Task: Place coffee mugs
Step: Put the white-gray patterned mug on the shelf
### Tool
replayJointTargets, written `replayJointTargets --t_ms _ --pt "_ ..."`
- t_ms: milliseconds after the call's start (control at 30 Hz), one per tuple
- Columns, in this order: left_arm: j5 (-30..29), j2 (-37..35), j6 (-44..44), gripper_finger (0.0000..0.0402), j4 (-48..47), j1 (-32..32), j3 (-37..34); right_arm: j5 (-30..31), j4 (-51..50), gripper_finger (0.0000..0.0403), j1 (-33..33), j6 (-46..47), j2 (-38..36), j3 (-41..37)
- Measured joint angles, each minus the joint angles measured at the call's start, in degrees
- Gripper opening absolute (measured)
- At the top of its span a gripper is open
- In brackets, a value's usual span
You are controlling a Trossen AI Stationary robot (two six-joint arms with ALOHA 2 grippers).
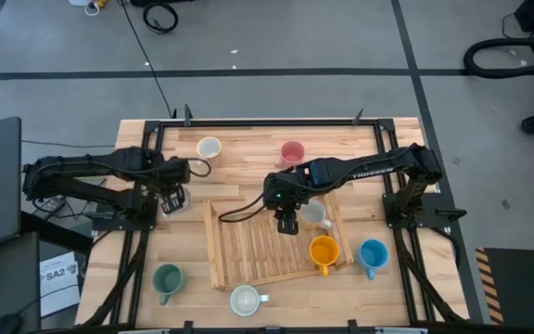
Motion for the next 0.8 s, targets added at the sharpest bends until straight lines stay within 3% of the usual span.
replayJointTargets --t_ms 333,800 --pt "-11.01 0.00 -5.43 0.0019 2.55 5.45 4.26 10.95 6.32 0.0164 -2.65 1.65 0.01 0.00" --pt "-12.30 0.04 -4.41 0.0021 21.36 10.67 4.26 13.32 34.85 0.0164 -9.77 1.45 0.04 0.00"
